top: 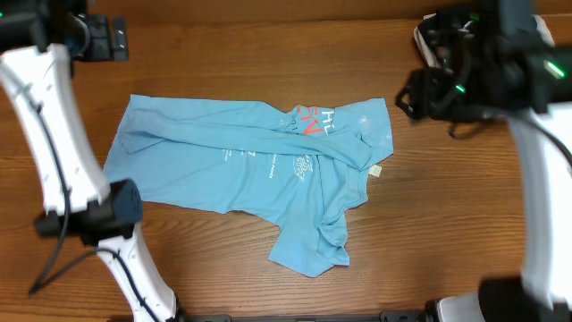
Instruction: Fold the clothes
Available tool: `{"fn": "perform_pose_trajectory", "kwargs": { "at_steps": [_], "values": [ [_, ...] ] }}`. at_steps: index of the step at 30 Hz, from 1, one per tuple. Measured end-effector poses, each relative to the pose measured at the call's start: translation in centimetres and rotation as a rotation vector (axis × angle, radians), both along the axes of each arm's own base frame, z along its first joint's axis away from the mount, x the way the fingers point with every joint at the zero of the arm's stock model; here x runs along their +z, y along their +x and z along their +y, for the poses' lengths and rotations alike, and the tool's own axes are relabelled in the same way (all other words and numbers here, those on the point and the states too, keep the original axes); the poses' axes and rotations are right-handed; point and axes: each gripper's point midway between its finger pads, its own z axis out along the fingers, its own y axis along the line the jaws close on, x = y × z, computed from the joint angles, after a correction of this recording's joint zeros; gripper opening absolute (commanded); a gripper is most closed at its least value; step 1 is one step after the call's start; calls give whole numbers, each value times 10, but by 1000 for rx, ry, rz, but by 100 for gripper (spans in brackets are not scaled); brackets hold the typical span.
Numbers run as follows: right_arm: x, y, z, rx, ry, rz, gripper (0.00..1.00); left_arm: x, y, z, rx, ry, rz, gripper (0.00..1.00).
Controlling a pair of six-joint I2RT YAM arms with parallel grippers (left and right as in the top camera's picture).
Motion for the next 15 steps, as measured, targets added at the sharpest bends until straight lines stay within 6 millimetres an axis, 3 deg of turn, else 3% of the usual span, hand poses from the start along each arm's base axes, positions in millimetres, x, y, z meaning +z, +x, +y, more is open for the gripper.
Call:
{"fn": "perform_pose_trajectory", "kwargs": {
  "at_steps": [2,5,8,12,15],
  "values": [
    [22,-21,-2,-19,8,-49,60,34,-22,-7,-7,3,-67,100],
    [31,-43,-3,-47,-4,-47,59,69,-45,-15,-9,2,-148,100],
    [30,-54,4,-54,-15,-36,60,82,-57,-19,-1,-12,-180,100],
    [-2,-68,17,-80,-61,62,60,77,-70,-23,6,-33,-140,98],
    [-47,-72,28,-95,-99,160,61,76,-84,-27,13,-47,-121,98]
  ]
}}
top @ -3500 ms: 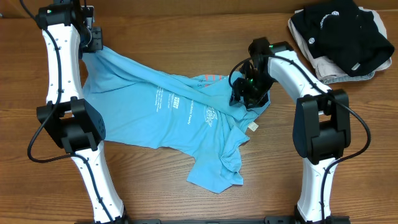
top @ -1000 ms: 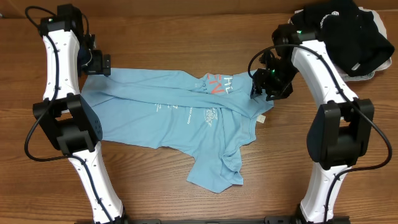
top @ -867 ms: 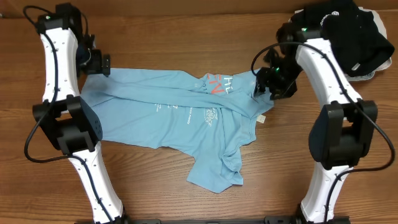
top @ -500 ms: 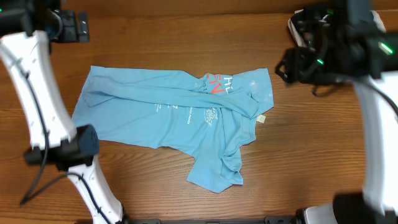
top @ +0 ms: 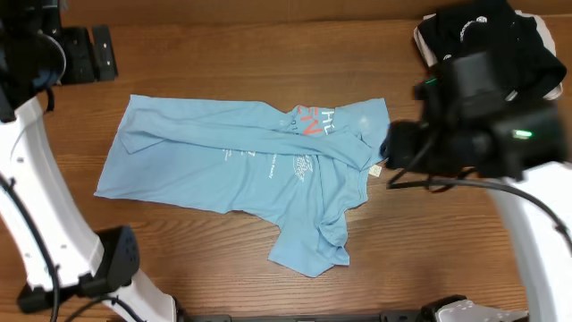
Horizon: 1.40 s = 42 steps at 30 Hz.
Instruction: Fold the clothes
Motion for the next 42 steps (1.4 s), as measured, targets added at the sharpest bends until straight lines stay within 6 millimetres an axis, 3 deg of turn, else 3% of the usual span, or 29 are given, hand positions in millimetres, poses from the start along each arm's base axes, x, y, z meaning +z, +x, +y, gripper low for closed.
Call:
{"fn": "perform_pose_trajectory", "kwargs": {
  "at_steps": [1,2,3,8,11,14,19,23,29,34,36,40,42],
  "values": [
    [-13,4,5,-4,2,7,61,3,-6,-1,2,-2,-4,98],
    [-41,10,11,-17,-6,25,61,6,-12,-3,3,-3,-9,98],
    [-50,11,13,-21,-8,33,61,10,-18,-4,6,-3,-18,98],
    [-137,18,19,-84,-12,99,55,17,-40,-9,19,-16,-31,98],
    [-178,15,21,-101,-8,140,54,-3,-41,-9,22,-32,40,98],
    [-210,7,21,-110,-9,196,51,-43,-29,-7,25,-58,163,98],
    [-229,18,26,-117,1,189,48,-94,-13,-3,29,-83,276,98],
    [-243,17,26,-125,-8,214,45,-111,-9,-5,27,-91,308,98],
    [-265,5,21,-157,-42,291,38,-116,-2,-7,24,-91,297,100],
    [-266,6,16,-192,-63,288,11,-113,5,-6,24,-86,265,100],
    [-266,7,11,-204,-74,287,4,-112,6,-6,24,-85,258,100],
    [-267,13,-5,-268,-78,285,4,-112,7,-5,25,-85,257,100],
    [-267,20,-24,-332,-82,279,4,-112,7,-5,26,-86,256,100]
  ]
}}
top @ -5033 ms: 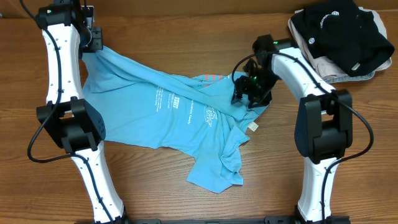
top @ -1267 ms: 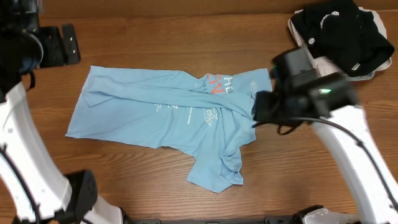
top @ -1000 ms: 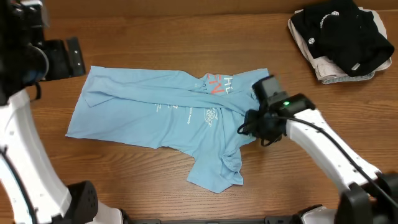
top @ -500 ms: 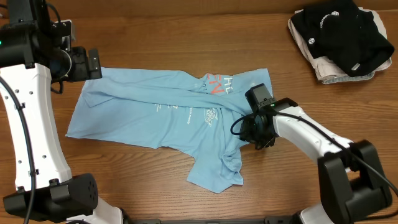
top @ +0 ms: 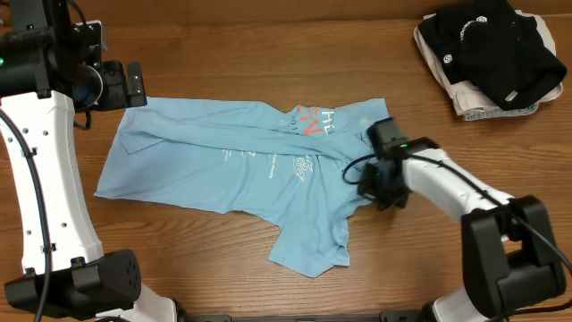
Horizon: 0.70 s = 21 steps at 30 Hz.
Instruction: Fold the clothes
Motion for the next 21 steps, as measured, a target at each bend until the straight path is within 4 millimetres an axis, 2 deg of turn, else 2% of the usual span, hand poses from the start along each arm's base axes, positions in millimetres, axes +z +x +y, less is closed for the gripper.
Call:
{"fn": "perform_pose_trajectory", "kwargs": {
  "at_steps": [7,13,17,18,21],
  "values": [
    [4,30,-62,-139,38,-73,4,1,1,0,1,1,-7,100],
    [18,47,-95,-184,58,-125,5,-8,6,1,1,-3,16,100],
    [33,60,-111,-193,77,-164,36,-20,15,3,0,-6,36,100],
    [39,62,-114,-190,87,-166,41,-22,18,4,-1,-6,36,100],
    [54,62,-118,-173,95,-152,47,-24,25,5,-13,3,20,100]
  ]
}}
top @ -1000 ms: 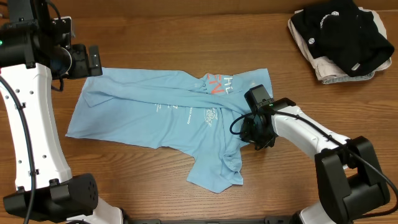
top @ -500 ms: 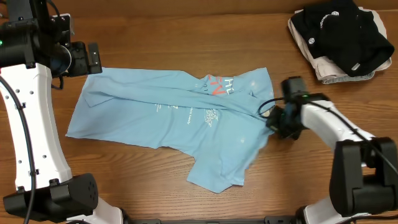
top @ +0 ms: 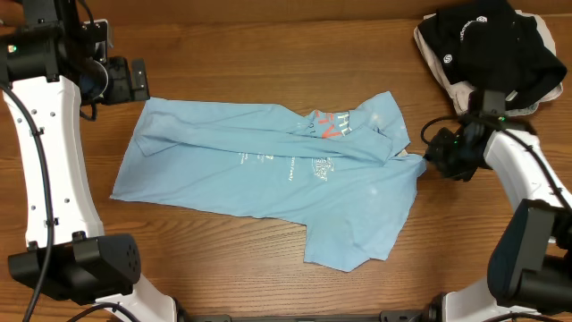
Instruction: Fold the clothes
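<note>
A light blue T-shirt (top: 268, 174) with white and red print lies crumpled across the wooden table, its upper part folded over in a long ridge. My right gripper (top: 427, 159) is at the shirt's right edge, shut on a bit of the fabric, which is drawn out toward it. My left gripper (top: 134, 79) hovers just beyond the shirt's upper-left corner, apparently open and holding nothing.
A pile of black clothes (top: 487, 40) lies on lighter garments at the back right corner, just behind my right arm. The bare wooden table (top: 268, 54) runs along the far side of the shirt.
My right gripper, which was on the shirt near its right side, is now farther right with fabric in it. The whole shirt has shifted right and its lower flap has spread out.
Both arms were first raised away from the shirt. The right arm was then over the shirt's right edge, the left still high at the back left. Later both were low, the right on the shirt. Now the shirt sits farther right.
</note>
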Available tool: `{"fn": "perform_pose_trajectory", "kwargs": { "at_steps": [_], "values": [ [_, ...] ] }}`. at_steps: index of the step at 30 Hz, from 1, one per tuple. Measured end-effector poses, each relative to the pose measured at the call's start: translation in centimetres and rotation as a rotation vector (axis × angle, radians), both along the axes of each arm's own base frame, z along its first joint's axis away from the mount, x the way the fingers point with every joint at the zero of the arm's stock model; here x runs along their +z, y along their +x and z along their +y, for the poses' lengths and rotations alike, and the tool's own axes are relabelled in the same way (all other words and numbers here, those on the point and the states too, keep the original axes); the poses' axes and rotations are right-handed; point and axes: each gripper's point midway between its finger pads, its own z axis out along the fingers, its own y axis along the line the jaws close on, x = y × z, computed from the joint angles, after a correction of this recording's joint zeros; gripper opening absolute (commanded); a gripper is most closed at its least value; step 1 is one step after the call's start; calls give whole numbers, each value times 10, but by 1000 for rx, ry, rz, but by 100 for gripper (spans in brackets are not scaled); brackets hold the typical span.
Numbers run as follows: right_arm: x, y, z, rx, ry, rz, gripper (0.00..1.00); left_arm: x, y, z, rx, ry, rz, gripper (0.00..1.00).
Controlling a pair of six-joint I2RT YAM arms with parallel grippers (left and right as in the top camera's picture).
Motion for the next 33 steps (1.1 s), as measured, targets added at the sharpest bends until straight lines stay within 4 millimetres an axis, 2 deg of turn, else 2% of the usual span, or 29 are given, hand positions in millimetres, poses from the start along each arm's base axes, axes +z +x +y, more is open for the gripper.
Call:
{"fn": "perform_pose_trajectory", "kwargs": {
  "at_steps": [4,7,9,12,15,18,22,24,29,33],
  "values": [
    [32,4,4,36,10,0,52,2,-6,-1,-5,-1,17,99],
    [72,4,10,53,1,-53,56,6,-22,-3,29,-19,64,98],
    [106,1,19,68,-10,-125,57,9,-31,-2,63,-21,88,98],
    [151,-19,38,94,-33,-209,57,8,-48,2,141,-12,147,98],
    [173,-52,55,107,-68,-211,57,7,-60,6,223,-2,184,98],
    [172,-72,65,113,-103,-157,61,7,-68,15,326,25,187,98],
    [159,-81,79,135,-127,-103,66,-4,-91,34,544,102,219,100],
    [148,-86,85,141,-130,-76,66,-14,-94,41,617,130,225,100],
    [112,-98,95,145,-129,1,66,-66,-92,56,723,167,249,100],
    [84,-104,102,152,-105,36,66,-112,-97,71,795,142,273,96]
  ]
}}
